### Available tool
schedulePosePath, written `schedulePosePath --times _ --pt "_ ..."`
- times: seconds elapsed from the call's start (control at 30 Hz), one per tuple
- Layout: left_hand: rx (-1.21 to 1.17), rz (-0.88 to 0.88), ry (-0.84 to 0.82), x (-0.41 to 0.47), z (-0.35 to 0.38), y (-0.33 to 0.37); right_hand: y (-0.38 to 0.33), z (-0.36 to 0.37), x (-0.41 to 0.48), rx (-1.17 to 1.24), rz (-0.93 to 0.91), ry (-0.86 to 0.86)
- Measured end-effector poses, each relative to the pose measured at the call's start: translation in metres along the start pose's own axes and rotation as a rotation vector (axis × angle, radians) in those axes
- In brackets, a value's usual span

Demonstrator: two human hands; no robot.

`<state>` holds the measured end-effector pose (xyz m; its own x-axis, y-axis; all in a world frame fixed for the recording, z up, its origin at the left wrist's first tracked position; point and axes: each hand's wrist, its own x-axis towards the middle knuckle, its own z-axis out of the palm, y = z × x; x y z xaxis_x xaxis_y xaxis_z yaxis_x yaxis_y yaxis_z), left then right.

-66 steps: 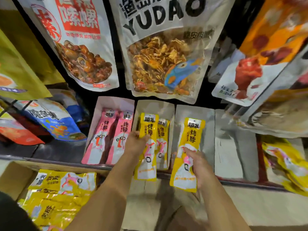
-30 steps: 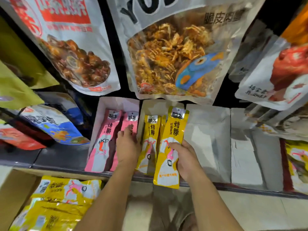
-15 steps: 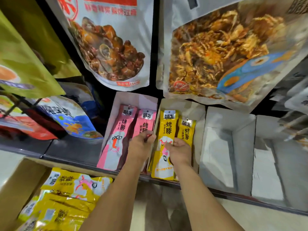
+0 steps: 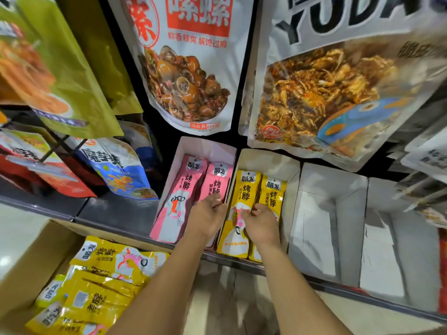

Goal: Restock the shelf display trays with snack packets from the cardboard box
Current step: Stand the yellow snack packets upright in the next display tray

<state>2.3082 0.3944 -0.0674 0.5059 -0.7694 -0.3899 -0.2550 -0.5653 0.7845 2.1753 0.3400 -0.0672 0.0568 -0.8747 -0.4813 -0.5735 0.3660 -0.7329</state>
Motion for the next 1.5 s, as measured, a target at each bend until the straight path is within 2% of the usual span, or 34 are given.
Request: schedulePosePath --times 0.2,0.4,0.63,0.77,0.93,1.17,1.37,1.5 --pt "0.271 0.096 0.161 -0.035 -0.037 -0.013 -0.022 0.004 -0.038 -0.486 -0.218 -0.008" --pt "0.49 0.024 0.29 -0.081 -0.082 -0.051 -0.04 0.046 -0.09 -0.663 -0.437 -0.097" --pt "0.502 -0.236 0.324 -0.13 -0.137 -0.127 -0.04 0.111 -0.139 -0.79 -0.601 -0.277" --pt "0.537 -0.421 0.266 -0.151 -0.159 -0.166 -0.031 0.148 -0.158 -0.891 -0.683 -0.355" --pt "0.459 -0.543 0.224 -0.163 -0.172 -0.202 -0.018 0.183 -0.167 -0.969 -0.738 -0.422" --pt "0.378 -0.585 0.185 -0.148 -0.165 -0.219 -0.007 0.214 -0.157 -1.011 -0.723 -0.482" --pt "0.355 -0.675 0.175 -0.129 -0.151 -0.222 0.005 0.23 -0.142 -1.043 -0.629 -0.494" --pt "0.312 -0.687 0.204 -0.125 -0.144 -0.217 0.01 0.23 -0.134 -1.108 -0.627 -0.443"
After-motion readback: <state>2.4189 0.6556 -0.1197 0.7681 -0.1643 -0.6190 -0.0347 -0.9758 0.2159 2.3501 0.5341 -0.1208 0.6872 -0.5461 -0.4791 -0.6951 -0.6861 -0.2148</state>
